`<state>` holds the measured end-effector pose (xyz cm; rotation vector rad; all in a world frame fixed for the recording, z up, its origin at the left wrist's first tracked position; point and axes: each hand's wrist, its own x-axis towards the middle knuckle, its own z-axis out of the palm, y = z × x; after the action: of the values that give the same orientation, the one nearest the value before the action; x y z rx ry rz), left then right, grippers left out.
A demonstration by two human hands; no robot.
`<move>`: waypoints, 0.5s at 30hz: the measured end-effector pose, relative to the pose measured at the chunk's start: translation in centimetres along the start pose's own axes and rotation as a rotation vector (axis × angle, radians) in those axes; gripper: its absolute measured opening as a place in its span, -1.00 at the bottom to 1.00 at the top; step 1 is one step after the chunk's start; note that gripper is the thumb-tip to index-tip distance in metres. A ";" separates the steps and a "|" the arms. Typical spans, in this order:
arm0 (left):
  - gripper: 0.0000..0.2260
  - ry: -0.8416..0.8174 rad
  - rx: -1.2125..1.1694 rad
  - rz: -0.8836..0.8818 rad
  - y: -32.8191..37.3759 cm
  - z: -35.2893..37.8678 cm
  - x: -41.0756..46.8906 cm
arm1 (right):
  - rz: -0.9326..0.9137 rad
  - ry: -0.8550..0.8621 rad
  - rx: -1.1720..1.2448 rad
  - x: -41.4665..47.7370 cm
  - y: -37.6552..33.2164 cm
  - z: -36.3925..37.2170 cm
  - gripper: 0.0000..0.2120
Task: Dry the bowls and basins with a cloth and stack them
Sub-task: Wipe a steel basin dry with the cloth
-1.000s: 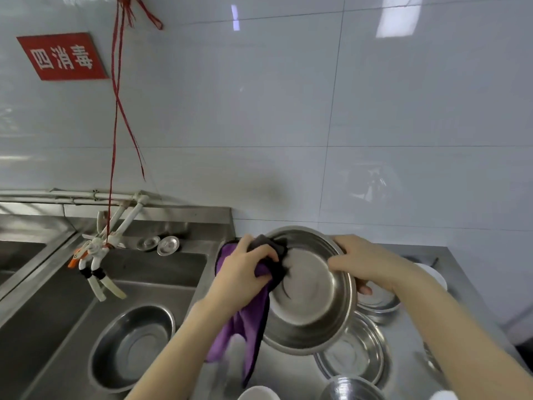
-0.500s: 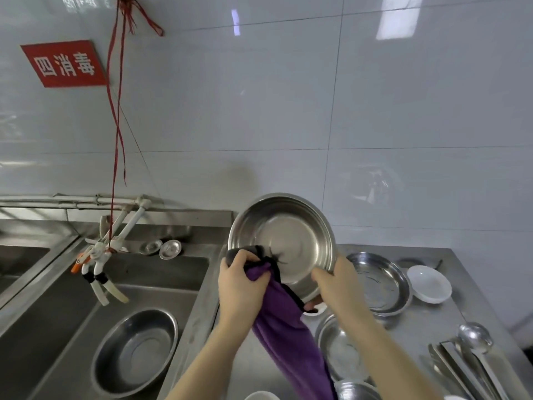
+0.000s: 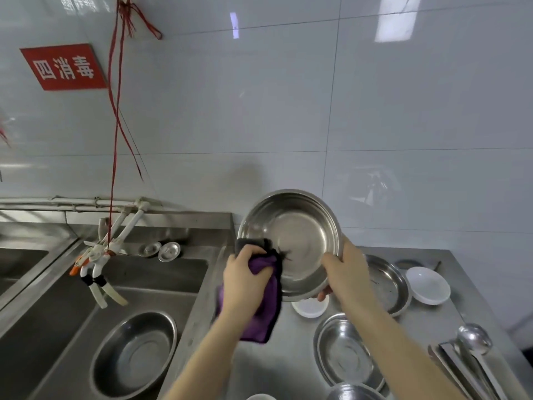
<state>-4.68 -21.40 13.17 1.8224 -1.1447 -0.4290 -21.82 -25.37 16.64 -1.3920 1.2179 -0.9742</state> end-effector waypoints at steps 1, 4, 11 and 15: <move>-0.78 0.007 -0.078 -0.070 0.0 0.5 -0.8 | 0.006 0.019 0.025 -0.1 0.4 0.5 -0.59; -0.80 0.040 -0.141 -0.112 -0.4 0.9 -1.5 | 0.039 -0.046 0.002 -0.2 1.2 0.5 -0.69; -0.84 -0.299 0.367 0.362 -0.4 -1.7 1.0 | 0.195 -0.513 -0.444 1.7 -2.4 -4.5 -0.79; -0.81 -0.274 0.419 0.482 -0.6 -1.8 1.9 | 0.088 -0.447 -0.502 2.3 -2.3 -4.2 -0.79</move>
<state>-2.18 -22.01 13.96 1.7794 -1.9215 -0.1622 -25.11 -28.43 19.48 -1.8062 1.2056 -0.2664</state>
